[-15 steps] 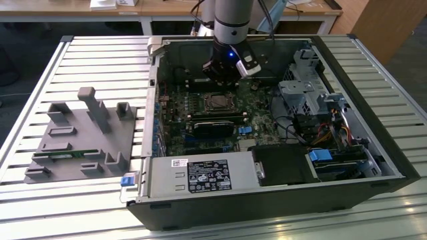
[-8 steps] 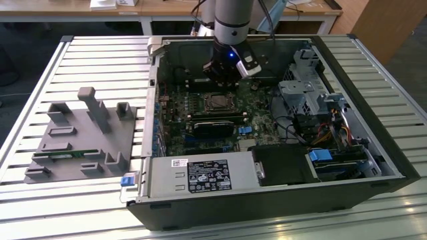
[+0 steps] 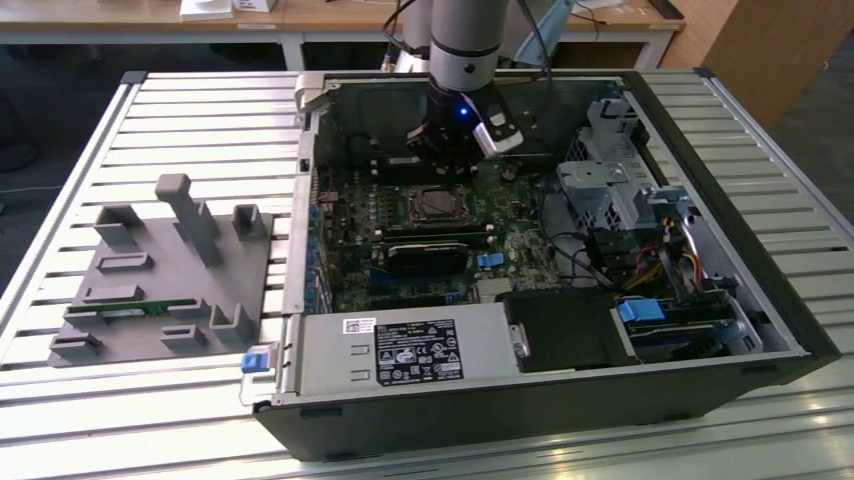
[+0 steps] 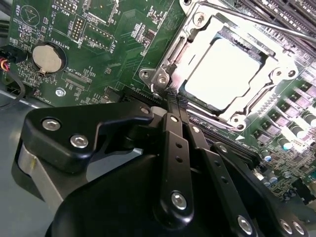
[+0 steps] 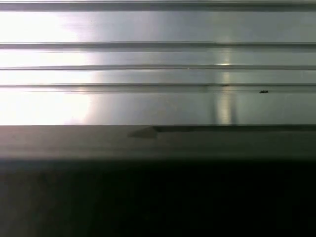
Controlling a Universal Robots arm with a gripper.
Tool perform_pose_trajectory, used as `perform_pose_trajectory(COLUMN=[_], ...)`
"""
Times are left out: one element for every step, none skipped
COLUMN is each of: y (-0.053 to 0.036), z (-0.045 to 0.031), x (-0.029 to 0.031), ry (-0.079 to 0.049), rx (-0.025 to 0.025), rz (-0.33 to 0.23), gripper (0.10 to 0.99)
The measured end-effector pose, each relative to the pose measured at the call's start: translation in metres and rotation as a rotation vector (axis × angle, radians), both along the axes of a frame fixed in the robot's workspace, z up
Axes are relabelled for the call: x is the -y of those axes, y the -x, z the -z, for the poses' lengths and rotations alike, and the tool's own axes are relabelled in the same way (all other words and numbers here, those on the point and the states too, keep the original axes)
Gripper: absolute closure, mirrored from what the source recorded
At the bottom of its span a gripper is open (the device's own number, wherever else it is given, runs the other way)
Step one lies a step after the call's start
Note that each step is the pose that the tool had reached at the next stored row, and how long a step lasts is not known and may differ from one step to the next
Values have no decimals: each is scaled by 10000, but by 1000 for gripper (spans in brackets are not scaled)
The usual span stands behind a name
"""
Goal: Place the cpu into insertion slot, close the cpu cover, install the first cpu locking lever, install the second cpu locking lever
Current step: 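Install the first cpu locking lever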
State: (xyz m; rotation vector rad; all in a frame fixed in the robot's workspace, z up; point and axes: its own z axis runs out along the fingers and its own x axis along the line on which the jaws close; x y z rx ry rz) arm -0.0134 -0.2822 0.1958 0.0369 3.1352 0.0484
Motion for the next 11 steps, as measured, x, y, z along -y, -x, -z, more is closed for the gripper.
perform_pose_trajectory(y=[0,-1,-1,-3,-3,-2,-1,-1,-1,-1,-1], z=[1,1,-4,-12,-26,-46,-70,-93,-113,-127,-129], x=[-2,-4,-5,-8,-9,-8,-6,-7,-7,-7,-7], ry=[-3,-5,-11,-23,-26,-13,-7,-10,-8,-8,-10], rx=[3,4,7,14,15,8,4,6,5,5,5], rz=[-1,-2,-3,-2,-2,-1,-1,-1,-1,-1,-1], gripper=[969,969,969,969,969,969,969,969,969,969,969])
